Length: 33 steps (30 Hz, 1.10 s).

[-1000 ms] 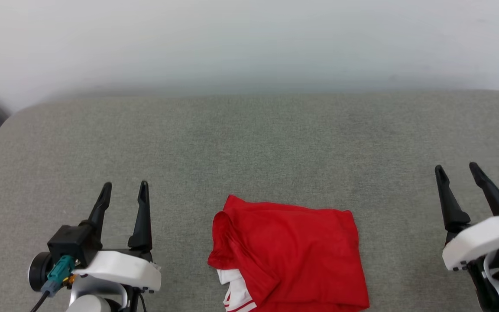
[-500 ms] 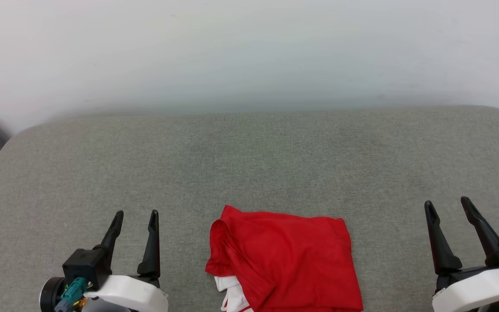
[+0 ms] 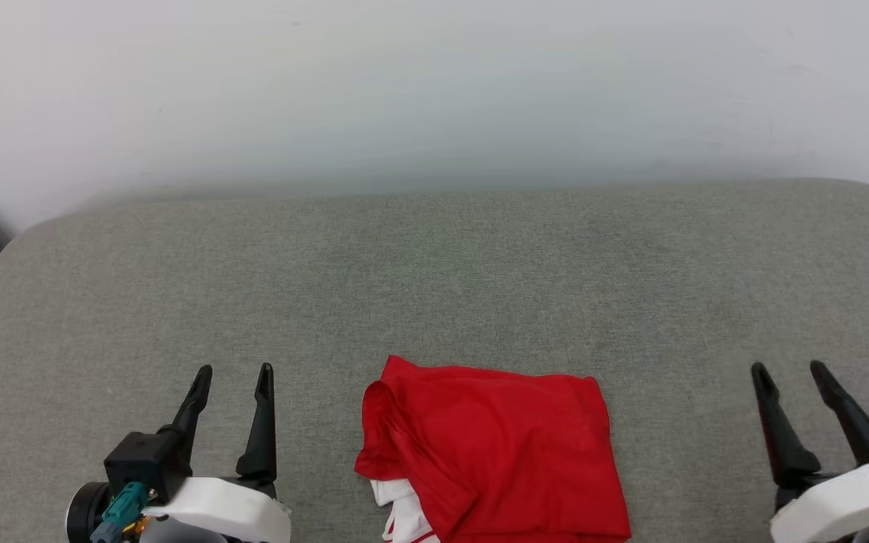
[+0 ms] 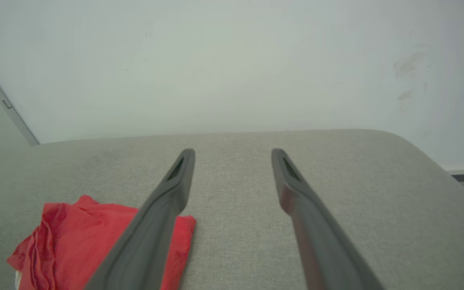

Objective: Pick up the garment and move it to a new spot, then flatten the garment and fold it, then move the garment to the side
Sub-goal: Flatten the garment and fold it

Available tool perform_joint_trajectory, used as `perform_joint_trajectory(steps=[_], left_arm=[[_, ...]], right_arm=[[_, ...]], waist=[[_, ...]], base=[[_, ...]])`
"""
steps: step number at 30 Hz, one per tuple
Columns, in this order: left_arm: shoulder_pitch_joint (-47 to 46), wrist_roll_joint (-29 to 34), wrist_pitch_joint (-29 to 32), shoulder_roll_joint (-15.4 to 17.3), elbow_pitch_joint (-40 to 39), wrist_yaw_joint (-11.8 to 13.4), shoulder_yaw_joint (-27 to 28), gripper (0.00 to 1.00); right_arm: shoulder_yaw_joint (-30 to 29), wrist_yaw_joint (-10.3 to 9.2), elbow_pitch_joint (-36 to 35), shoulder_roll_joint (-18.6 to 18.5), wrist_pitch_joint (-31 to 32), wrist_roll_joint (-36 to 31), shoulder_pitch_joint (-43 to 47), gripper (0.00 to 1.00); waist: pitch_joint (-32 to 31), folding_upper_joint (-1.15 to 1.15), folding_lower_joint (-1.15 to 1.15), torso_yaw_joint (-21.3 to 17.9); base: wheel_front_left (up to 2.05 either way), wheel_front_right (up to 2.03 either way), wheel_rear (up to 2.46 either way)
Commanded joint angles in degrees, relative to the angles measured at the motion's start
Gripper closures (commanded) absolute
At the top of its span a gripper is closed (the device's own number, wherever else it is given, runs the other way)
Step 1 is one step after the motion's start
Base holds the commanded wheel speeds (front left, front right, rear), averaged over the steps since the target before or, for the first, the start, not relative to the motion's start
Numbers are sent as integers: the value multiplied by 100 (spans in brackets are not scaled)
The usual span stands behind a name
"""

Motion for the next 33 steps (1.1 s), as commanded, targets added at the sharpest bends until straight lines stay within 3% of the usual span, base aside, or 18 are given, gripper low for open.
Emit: perform_joint_trajectory(steps=[1, 5, 11, 14, 20, 26, 33], left_arm=[[-39, -12, -8, 6, -19, 24, 25, 0], [-86, -30, -32, -16, -51, 32, 70, 0], [-214, 6, -49, 31, -71, -22, 147, 0], [-308, 30, -55, 21, -85, -44, 173, 0], [-526, 81, -71, -91, -52, -138, 160, 0], [-678, 123, -89, -237, 56, -247, 188, 0], [-760, 201, -98, -353, 189, -374, 228, 0]], right_arm=[[-122, -5, 63, -18, 60, 120, 56, 0], [-819, -3, 577, -233, 924, 816, -81, 0], [-1671, -4, 1501, -511, 2769, 1716, -394, 0], [-2036, -4, 1793, -443, 3603, 1959, -592, 0], [-2430, -4, 2130, 48, 5042, 2703, -1069, 0], [-2254, -5, 2790, 206, 5562, 3781, -1497, 0], [-1277, -5, 3776, 228, 5317, 5041, -1739, 0]], waist=[[14, 0, 0, -3], [81, 0, 0, 49], [278, 0, 0, 189], [415, 0, 0, 298], [717, 0, 0, 624], [928, 0, 0, 877], [1002, 0, 0, 1042]], base=[[0, 0, 0], [0, 0, 0], [0, 0, 0], [0, 0, 0], [0, 0, 0], [0, 0, 0], [0, 0, 0]])
